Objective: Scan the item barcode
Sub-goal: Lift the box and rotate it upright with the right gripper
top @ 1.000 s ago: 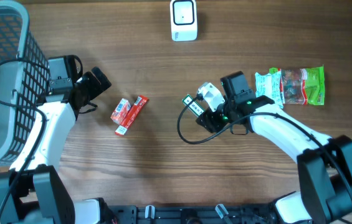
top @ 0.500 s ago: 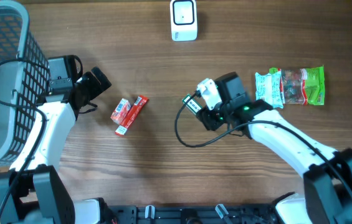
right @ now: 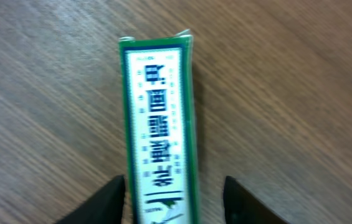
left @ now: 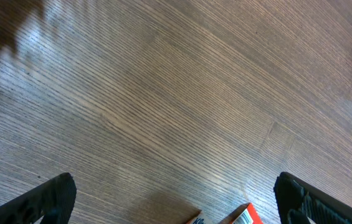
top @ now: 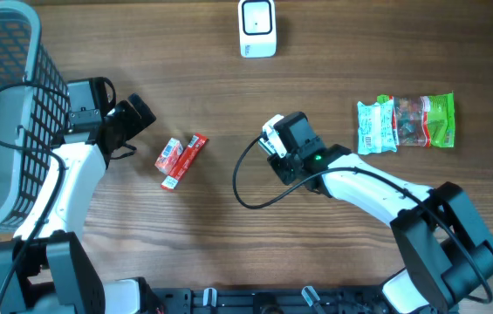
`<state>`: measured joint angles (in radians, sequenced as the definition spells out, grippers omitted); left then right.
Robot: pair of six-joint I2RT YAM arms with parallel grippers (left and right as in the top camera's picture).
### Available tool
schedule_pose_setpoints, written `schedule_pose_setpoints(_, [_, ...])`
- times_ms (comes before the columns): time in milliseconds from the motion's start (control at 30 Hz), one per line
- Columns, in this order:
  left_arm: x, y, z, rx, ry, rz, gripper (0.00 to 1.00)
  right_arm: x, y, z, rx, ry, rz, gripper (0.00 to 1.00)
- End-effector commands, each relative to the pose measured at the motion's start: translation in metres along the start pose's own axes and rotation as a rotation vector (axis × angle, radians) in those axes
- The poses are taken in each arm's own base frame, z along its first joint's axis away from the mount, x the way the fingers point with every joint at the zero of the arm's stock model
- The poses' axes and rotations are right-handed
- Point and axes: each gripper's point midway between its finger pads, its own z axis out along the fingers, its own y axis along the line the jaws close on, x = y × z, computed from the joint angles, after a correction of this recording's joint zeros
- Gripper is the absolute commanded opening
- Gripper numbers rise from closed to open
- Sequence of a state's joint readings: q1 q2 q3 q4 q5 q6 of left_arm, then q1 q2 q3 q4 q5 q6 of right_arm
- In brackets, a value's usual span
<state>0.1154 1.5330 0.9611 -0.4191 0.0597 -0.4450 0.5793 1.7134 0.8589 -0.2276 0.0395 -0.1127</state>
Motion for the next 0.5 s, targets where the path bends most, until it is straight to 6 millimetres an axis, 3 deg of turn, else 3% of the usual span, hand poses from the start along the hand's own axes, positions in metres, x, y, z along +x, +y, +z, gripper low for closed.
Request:
schedule_pose_setpoints(0, [-0.005, 0.000, -0.005, -0.001, -0.022, 0.017, 1.00, 0.004, 0.010, 0.004, -0.057, 0.015, 0.009, 0.45])
schedule_pose_setpoints(100, [-0.005, 0.000, -0.005, -0.001, -0.022, 0.017, 1.00, 0.008, 0.011, 0.004, -0.058, 0.032, 0.009, 0.41])
schedule_pose_setpoints(233, [-0.005, 0.000, -0.005, -0.001, -0.022, 0.017, 1.00, 0.017, -0.010, 0.010, 0.067, 0.061, 0.006, 0.43])
schedule_pose_setpoints(467, [-0.005, 0.000, -0.005, -0.001, -0.022, 0.016, 1.00, 0.021, -0.001, 0.015, 0.018, 0.070, 0.056, 0.43])
